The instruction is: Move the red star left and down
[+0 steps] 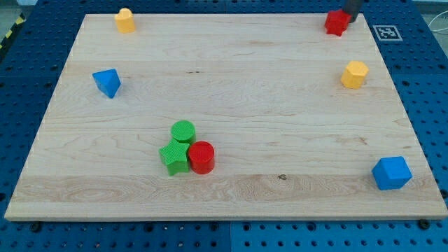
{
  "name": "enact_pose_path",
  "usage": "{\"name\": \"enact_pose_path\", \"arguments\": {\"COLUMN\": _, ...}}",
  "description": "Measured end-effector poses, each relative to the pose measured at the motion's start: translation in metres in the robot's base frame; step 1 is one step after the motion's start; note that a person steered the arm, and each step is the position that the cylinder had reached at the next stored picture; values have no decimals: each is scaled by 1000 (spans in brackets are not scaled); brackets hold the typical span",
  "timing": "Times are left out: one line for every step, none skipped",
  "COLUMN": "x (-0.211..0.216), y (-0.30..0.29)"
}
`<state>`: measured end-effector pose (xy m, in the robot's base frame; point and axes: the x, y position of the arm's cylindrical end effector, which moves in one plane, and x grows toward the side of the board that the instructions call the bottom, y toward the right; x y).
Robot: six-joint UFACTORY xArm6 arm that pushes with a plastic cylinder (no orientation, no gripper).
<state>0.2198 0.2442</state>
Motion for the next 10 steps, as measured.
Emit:
{"name": "enact_pose_path", "arguments": {"x": 34, "y": -20}}
{"name": "enact_pose_path", "arguments": {"x": 70, "y": -49}}
{"name": "enact_pose_path", "arguments": {"x": 89, "y": -79}}
{"name": "enact_pose_path", "arguments": {"x": 88, "y": -64}}
{"name": "enact_pose_path", "arguments": {"x": 88, "y": -19}}
{"name": "enact_pose_path", "arguments": {"x": 88, "y": 21}}
{"name": "enact_pose_path", "arguments": {"x": 80, "y": 30}}
{"name": "enact_pose_path", "arguments": {"x": 68, "y": 20}}
{"name": "enact_pose_path", "arguments": {"x": 66, "y": -6}}
{"name": "enact_pose_path", "arguments": {"x": 66, "y": -49}}
